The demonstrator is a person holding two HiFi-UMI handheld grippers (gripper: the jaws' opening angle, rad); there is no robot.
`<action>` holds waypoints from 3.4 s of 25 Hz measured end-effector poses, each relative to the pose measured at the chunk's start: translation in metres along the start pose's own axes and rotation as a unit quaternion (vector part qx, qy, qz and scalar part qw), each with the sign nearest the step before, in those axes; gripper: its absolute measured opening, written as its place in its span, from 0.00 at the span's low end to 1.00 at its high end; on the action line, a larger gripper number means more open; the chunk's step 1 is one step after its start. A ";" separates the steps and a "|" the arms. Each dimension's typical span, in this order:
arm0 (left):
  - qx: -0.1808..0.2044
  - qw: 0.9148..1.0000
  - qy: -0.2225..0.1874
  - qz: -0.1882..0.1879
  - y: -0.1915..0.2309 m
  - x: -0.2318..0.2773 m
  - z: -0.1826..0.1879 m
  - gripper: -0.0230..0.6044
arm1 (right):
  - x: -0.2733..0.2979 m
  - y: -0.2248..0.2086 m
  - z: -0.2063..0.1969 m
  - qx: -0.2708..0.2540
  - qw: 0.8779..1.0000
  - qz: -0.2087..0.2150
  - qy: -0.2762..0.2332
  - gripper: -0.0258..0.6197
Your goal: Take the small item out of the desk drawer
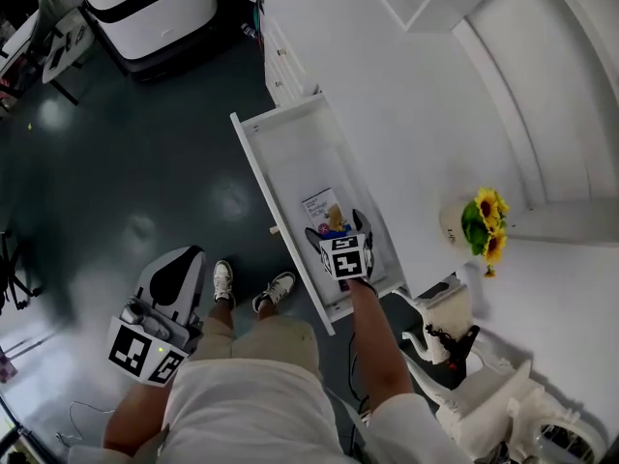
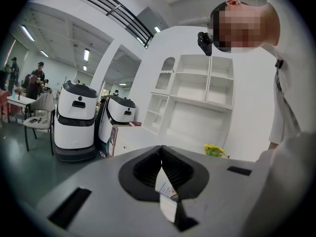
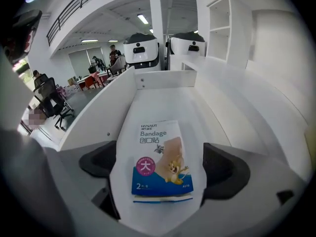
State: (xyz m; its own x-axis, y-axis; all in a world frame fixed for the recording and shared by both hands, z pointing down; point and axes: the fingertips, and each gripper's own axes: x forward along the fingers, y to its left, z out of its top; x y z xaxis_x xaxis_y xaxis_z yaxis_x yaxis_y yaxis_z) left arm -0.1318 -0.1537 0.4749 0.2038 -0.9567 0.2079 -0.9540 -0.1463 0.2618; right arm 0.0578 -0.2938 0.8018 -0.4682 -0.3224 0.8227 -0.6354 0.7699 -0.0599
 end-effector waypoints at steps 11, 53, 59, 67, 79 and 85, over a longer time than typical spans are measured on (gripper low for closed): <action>-0.012 0.999 0.000 0.045 0.026 -0.026 -0.006 0.06 | 0.041 -0.001 -0.017 -0.055 0.996 0.019 0.072 0.88; -0.020 0.999 -0.031 0.021 0.017 -0.050 0.004 0.06 | -0.010 0.015 -0.006 0.028 0.999 0.010 0.022 0.73; -0.011 0.999 -0.037 -0.025 0.000 -0.036 0.015 0.06 | -0.051 0.017 0.000 0.074 0.997 -0.004 -0.011 0.73; 0.001 0.995 -0.039 -0.088 -0.021 -0.016 0.025 0.06 | -0.117 0.022 0.012 0.141 0.986 -0.029 -0.080 0.73; 0.019 0.986 -0.048 -0.161 -0.040 0.001 0.045 0.06 | -0.201 0.013 0.026 0.214 0.960 -0.079 -0.164 0.73; 0.025 0.982 -0.059 -0.175 -0.039 0.008 0.062 0.06 | -0.236 0.006 0.047 0.237 0.943 -0.096 -0.213 0.73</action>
State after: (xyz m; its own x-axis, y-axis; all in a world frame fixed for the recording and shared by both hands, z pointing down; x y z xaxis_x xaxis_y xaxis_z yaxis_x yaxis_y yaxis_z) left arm -0.1068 -0.1715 0.4076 0.4979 -0.8672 0.0026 -0.8400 -0.4816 0.2498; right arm 0.1357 -0.2391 0.5812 -0.4571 -0.7004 0.5482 -0.8892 0.3744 -0.2630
